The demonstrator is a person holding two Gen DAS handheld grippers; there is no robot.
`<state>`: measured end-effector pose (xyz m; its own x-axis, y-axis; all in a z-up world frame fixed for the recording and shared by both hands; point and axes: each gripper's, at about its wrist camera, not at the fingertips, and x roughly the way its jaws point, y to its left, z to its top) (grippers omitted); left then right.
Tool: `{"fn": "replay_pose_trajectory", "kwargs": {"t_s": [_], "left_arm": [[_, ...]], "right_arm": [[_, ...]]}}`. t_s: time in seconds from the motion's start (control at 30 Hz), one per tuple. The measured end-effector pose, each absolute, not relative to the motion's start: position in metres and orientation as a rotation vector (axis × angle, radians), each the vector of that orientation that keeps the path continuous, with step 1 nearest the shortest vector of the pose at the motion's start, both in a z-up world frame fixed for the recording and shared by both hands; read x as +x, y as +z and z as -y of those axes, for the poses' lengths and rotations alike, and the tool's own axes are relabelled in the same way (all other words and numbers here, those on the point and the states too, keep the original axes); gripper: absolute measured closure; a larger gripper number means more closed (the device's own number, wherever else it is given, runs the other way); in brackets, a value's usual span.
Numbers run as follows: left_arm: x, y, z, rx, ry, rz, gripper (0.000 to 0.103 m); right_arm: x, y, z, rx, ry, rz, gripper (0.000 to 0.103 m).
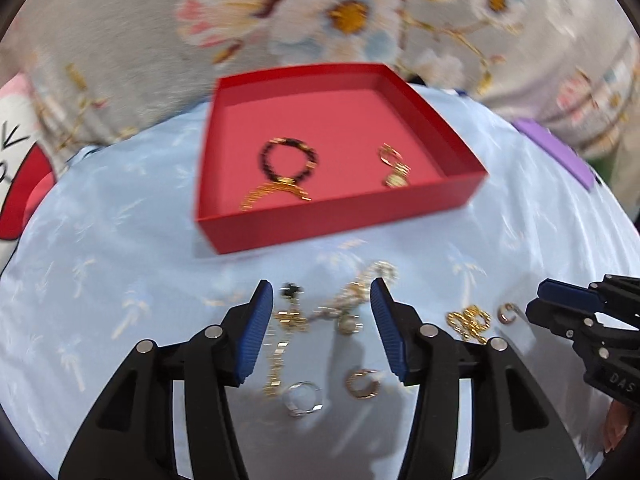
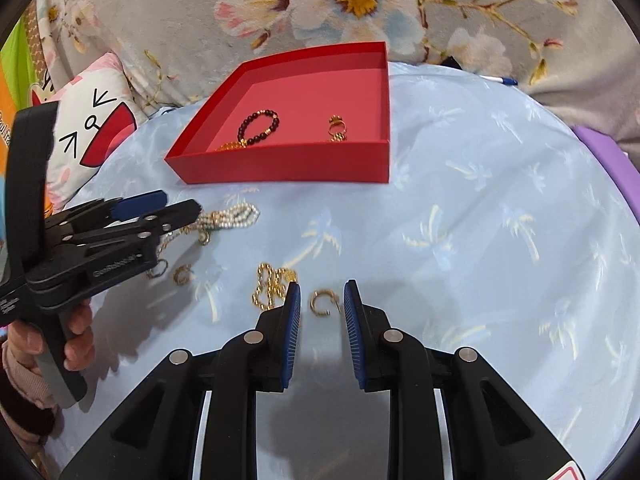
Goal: Organize jewelry
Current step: 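Withdraw both tools from the box toward the remaining jewelry, then grasp the pearl bracelet with the left tool while the right tool grasps a gold hoop earring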
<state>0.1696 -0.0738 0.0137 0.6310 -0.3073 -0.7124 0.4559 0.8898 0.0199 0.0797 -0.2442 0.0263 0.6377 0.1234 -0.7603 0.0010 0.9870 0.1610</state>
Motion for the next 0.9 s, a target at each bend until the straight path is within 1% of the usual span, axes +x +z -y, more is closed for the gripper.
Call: {"fn": "replay_pose_trajectory", "kwargs": {"t_s": [0.33,0.37,0.4,0.43,0.5,0.53,0.57,0.67,0.77,0.9], "left_arm": [[0.183,-0.003,0.097,0.246,-0.478,-0.812,0.054],[0.183,-0.004,0.099,0.249,-0.481,-0.817,0.056],[0.183,-0.005,0.1,0.251,-0.486,-0.823,0.059],[0.184,-0.007,0.101,0.252,-0.492,-0.831,0.071],[0.183,-0.008,0.103,0.248,-0.506,-0.84,0.079],[0.183,-0.008,0.102,0.236,-0.522,-0.849,0.087],[0.182,-0.008,0.102,0.224,-0.535,-0.857,0.091],[0.177,-0.003,0.098,0.201,-0.544,-0.844,0.091],[0.17,0.008,0.094,0.193,-0.539,-0.808,0.091],[0.16,0.027,0.079,0.154,-0.539,-0.771,0.091]], "right_arm": [[0.067,0.022,0.247,0.166,0.069,-0.875,0.08],[0.067,0.022,0.247,0.167,0.071,-0.877,0.08],[0.067,0.021,0.248,0.168,0.07,-0.877,0.08],[0.068,0.021,0.248,0.169,0.069,-0.878,0.08],[0.069,0.02,0.248,0.169,0.069,-0.881,0.08],[0.068,0.02,0.247,0.169,0.069,-0.882,0.08],[0.068,0.02,0.247,0.168,0.069,-0.884,0.08],[0.068,0.018,0.246,0.163,0.07,-0.886,0.079],[0.07,0.017,0.245,0.158,0.067,-0.887,0.073],[0.076,0.016,0.242,0.146,0.065,-0.889,0.072]]}}
